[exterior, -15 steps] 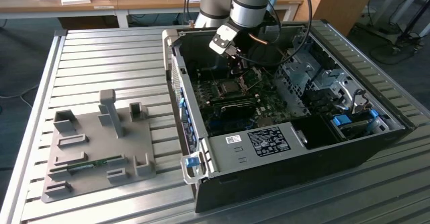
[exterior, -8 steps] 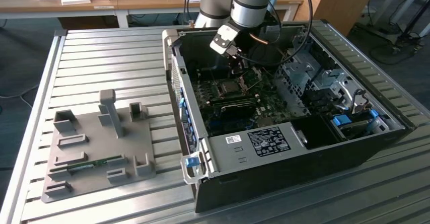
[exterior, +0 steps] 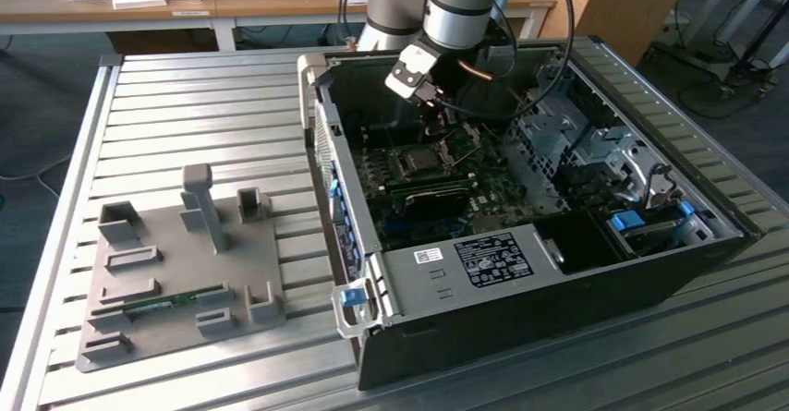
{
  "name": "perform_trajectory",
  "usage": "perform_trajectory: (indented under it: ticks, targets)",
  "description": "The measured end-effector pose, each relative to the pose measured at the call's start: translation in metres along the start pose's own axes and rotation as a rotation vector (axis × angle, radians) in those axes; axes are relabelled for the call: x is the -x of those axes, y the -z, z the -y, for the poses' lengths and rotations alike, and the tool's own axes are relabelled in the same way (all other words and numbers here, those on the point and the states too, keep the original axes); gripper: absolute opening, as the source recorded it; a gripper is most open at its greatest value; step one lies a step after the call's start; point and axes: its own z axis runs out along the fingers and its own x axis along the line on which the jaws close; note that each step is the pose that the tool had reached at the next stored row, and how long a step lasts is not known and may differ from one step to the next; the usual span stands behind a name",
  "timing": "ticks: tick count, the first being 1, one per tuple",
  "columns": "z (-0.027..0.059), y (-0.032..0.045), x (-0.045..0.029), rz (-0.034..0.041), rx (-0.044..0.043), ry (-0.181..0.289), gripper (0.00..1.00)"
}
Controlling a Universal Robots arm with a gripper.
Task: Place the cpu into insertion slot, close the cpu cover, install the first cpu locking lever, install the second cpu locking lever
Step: 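Close the cpu cover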
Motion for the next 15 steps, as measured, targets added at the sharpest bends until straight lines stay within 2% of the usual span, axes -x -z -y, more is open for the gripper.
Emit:
perform_trajectory:
  ticks: [15]
  targets:
    - [-0.0001,0.0039,-0.0001,-0.0003,0.0002,0.000,0.11]
